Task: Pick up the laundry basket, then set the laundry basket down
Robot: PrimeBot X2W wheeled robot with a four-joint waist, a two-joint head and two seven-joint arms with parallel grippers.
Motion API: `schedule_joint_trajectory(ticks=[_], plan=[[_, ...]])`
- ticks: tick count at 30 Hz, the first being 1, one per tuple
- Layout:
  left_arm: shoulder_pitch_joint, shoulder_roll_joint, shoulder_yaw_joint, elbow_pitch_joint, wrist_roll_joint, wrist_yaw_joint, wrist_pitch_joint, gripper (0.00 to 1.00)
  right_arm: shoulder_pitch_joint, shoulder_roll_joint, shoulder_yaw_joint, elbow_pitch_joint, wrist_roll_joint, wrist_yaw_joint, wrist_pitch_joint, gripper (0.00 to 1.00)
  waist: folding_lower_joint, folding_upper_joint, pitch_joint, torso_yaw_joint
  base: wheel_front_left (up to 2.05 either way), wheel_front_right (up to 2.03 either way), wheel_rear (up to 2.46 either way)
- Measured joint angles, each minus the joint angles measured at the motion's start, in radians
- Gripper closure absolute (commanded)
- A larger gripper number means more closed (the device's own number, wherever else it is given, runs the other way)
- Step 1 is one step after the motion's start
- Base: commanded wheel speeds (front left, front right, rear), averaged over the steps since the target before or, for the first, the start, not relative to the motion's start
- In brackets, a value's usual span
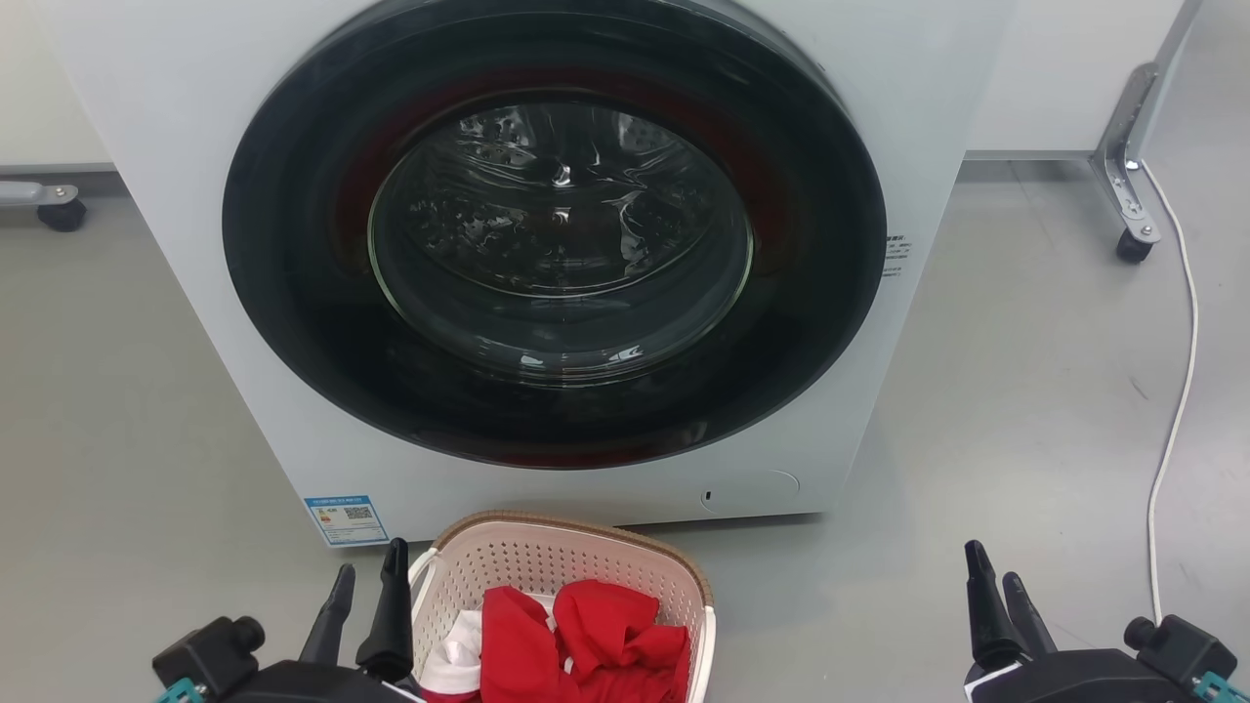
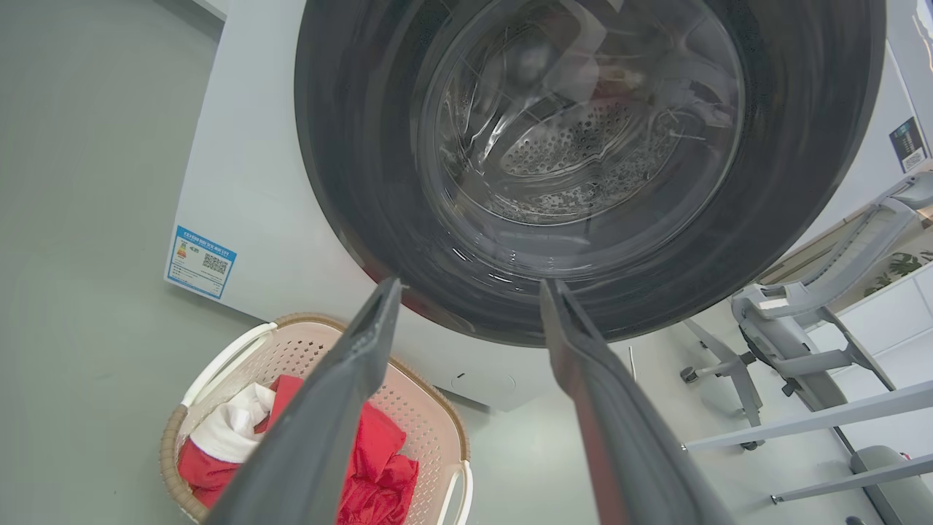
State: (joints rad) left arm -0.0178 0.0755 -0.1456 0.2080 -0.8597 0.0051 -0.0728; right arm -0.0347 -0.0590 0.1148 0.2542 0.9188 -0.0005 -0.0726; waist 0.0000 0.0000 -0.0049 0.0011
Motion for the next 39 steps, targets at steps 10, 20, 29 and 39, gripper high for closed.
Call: schedule_joint_trajectory(ticks=[10,20,29,39], plan=[[0.002,0.003,-0.033,-0.025,0.195,0.023,-0.036,0.0,0.0,-0.005,0.047,-0.011,-0.16,-0.026,-0.036,0.0,0.0,0.0,-0.002,0.0,0.0,0.0,0.0],[0.007,0.003,-0.048,-0.047,0.371,0.049,-0.072,0.0,0.0,-0.01,0.082,-0.025,-0.305,-0.047,-0.071,0.0,0.0,0.0,-0.002,0.0,0.0,0.0,0.0],[0.027,0.003,-0.07,-0.063,0.516,0.071,-0.108,0.0,0.0,-0.014,0.115,-0.044,-0.435,-0.07,-0.106,0.0,0.0,0.0,-0.002,-0.001,0.0,0.0,0.0],[0.035,0.002,-0.095,-0.086,0.686,0.1,-0.149,0.0,0.002,-0.021,0.145,-0.063,-0.592,-0.098,-0.148,0.0,0.0,0.0,-0.004,-0.003,0.0,0.0,0.0]])
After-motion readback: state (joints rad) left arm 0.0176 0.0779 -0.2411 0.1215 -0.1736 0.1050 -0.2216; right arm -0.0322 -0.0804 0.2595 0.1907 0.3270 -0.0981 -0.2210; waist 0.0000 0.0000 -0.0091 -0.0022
